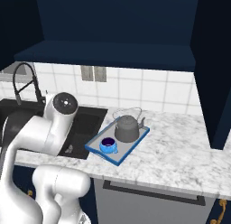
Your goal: Pick the kettle from the counter and place it on the tray. Then pick the mug from the cabinet and place it on the tray. Then close the cabinet doors.
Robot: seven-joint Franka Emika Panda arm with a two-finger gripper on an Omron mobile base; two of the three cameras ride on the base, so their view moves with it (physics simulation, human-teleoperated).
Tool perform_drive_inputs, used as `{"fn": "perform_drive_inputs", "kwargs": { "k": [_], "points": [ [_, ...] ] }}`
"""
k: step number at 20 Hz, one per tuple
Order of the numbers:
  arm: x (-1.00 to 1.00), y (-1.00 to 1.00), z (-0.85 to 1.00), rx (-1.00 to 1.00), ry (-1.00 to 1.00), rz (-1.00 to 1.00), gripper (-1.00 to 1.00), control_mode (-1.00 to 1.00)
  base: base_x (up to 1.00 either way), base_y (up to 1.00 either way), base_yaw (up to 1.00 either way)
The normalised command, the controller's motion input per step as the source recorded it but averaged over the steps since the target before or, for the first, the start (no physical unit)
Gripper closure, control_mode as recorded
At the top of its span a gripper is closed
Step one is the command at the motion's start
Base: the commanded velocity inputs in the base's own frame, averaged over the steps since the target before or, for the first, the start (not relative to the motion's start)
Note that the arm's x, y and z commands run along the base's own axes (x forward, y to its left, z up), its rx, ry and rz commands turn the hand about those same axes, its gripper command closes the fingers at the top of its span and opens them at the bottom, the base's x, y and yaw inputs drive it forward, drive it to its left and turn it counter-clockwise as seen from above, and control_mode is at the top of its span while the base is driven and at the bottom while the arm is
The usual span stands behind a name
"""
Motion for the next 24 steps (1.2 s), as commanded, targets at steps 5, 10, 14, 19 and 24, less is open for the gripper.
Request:
{"fn": "perform_drive_inputs", "kwargs": {
  "k": [5,10,14,19,24],
  "points": [
    [-0.32,0.78,0.30,0.00,-0.08,0.11,-1.00,-1.00,0.00,0.00,0.00],
    [-0.52,0.80,0.35,0.03,-0.08,0.10,-1.00,-1.00,0.00,0.00,0.00],
    [-0.67,0.71,0.39,0.07,-0.24,0.11,-1.00,-1.00,0.00,0.00,0.00],
    [-0.52,0.69,0.39,0.16,-0.08,0.03,-1.00,-1.00,0.00,0.00,0.00],
    [-0.41,0.74,0.36,0.14,-0.11,0.01,-1.00,-1.00,0.00,0.00,0.00]
  ]
}}
